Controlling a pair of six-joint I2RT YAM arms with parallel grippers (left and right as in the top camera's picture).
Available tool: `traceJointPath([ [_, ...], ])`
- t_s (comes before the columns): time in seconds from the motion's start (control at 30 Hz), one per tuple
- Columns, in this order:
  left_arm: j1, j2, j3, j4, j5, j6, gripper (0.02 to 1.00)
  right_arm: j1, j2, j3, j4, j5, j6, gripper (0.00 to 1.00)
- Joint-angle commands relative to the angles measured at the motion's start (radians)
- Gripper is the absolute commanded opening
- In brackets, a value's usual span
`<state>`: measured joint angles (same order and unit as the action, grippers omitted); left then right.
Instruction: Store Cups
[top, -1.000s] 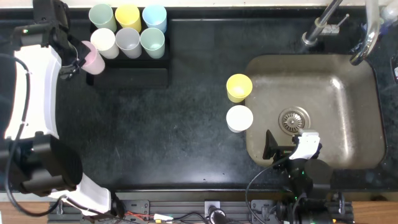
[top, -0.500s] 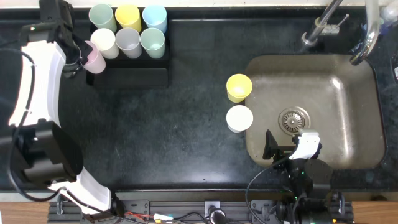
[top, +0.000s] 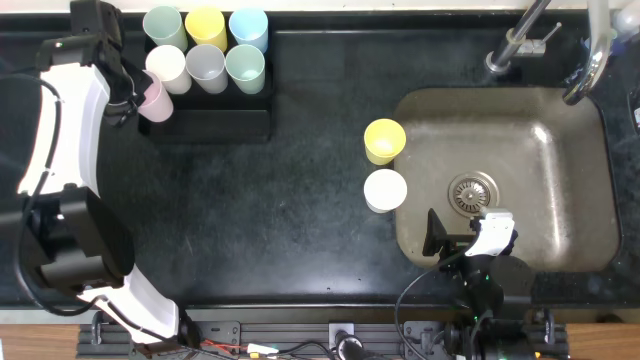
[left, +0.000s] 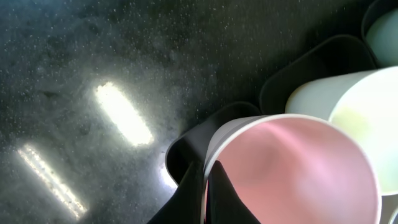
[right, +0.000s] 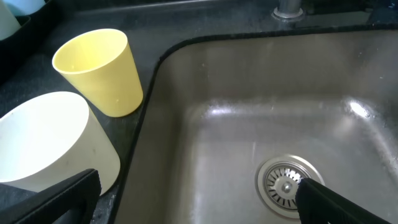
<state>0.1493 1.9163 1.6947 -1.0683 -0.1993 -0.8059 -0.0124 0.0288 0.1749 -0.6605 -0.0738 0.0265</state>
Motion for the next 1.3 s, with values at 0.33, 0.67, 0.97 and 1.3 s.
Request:
traceJointPath([
  [0.33,-0.018,-0.014,0.013,-0.024,-0.012,-0.011,0.036,0.0,-0.005,-0.015,-0.016,-0.004,0.003,0.998],
  [0.67,-0.021,-0.047,0.013,-0.046,-0.04,0.029,0.036,0.0,-0.005,-0.015,-0.016,-0.004,0.003,1.0],
  [0.97,-0.021,-0.06,0.013,-0.042,-0.057,0.08,0.036,0.0,-0.005,-0.015,-0.016,-0.004,0.003,0.996],
  [1.3,-0.022,-0.06,0.011,-0.052,-0.061,0.08,0.036,0.0,-0.005,-0.015,-0.016,-0.004,0.003,0.998],
])
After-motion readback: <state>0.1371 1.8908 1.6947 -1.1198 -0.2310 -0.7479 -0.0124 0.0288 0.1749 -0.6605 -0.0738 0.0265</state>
